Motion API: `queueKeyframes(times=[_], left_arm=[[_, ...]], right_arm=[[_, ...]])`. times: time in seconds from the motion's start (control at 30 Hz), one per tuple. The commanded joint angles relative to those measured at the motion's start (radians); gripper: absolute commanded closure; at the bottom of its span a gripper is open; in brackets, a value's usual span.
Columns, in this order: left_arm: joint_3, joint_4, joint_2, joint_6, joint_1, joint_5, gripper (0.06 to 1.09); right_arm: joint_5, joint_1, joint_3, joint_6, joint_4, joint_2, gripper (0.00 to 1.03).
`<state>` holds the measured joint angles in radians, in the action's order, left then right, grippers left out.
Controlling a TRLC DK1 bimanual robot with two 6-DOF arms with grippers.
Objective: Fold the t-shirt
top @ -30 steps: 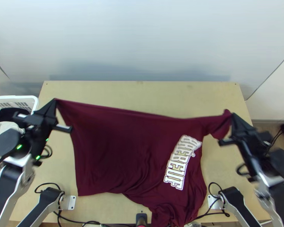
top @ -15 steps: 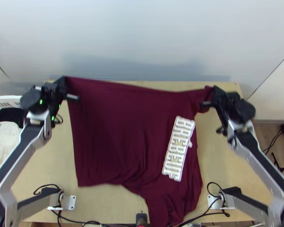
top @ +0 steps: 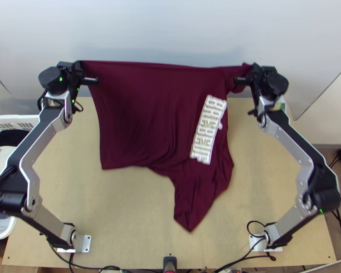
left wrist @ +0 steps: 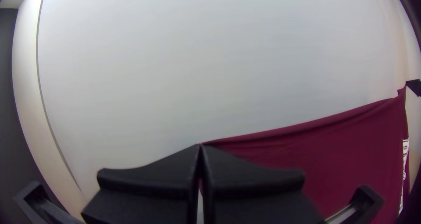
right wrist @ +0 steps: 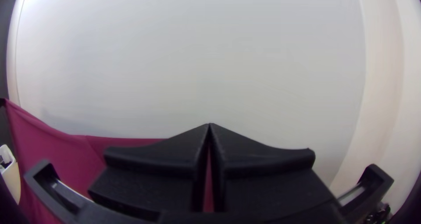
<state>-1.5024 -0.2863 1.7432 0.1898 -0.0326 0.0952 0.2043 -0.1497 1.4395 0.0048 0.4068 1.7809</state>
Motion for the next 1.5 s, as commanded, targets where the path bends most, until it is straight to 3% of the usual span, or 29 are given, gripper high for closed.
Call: queueKeyframes(times=[0.0, 0.17, 0.37, 0.77, 1.13, 1.17, 1.2, 1.23, 1.27, 1.3, 1.33, 1.37, 1.47], left_arm=[[-0.125, 0.029, 0.127, 0.003, 0.005, 0.018, 1.05], [-0.012, 0.013, 0.104, 0.034, 0.007, 0.018, 1.05], [0.199, -0.080, 0.079, 0.120, 0.037, 0.017, 1.05], [0.470, -0.123, -0.025, 0.235, 0.062, -0.022, 1.05], [0.588, -0.132, -0.044, 0.246, 0.049, -0.040, 1.05], [0.590, -0.113, -0.044, 0.246, 0.046, -0.041, 1.02], [0.588, -0.088, -0.047, 0.238, 0.045, -0.045, 0.93], [0.588, -0.034, -0.057, 0.231, 0.042, -0.060, 0.76], [0.587, 0.016, -0.070, 0.203, 0.040, -0.083, 0.58], [0.582, 0.065, -0.082, 0.177, 0.045, -0.104, 0.40], [0.576, 0.114, -0.094, 0.166, 0.046, -0.118, 0.23], [0.568, 0.177, -0.111, 0.158, 0.046, -0.124, 0.10], [0.585, 0.326, -0.215, 0.149, 0.062, -0.210, 0.10]], right_arm=[[0.023, -0.028, 0.231, -0.039, -0.005, 0.170, 1.00], [0.041, -0.062, 0.119, -0.039, -0.010, 0.127, 1.00], [0.076, -0.103, -0.125, -0.055, 0.000, -0.014, 1.00], [0.159, -0.264, -0.600, -0.120, 0.000, -0.311, 1.00], [0.168, -0.301, -0.771, -0.137, 0.017, -0.239, 1.00], [0.167, -0.294, -0.768, -0.135, 0.017, -0.222, 1.00], [0.167, -0.287, -0.765, -0.131, 0.017, -0.210, 1.00], [0.167, -0.281, -0.761, -0.127, 0.017, -0.204, 1.00], [0.165, -0.272, -0.760, -0.121, 0.017, -0.204, 0.93], [0.165, -0.269, -0.761, -0.114, 0.017, -0.212, 0.64], [0.162, -0.266, -0.769, -0.100, 0.013, -0.233, 0.26], [0.152, -0.266, -0.781, -0.091, 0.009, -0.265, 0.05], [0.101, -0.284, -0.826, -0.081, -0.046, -0.405, 0.03]])
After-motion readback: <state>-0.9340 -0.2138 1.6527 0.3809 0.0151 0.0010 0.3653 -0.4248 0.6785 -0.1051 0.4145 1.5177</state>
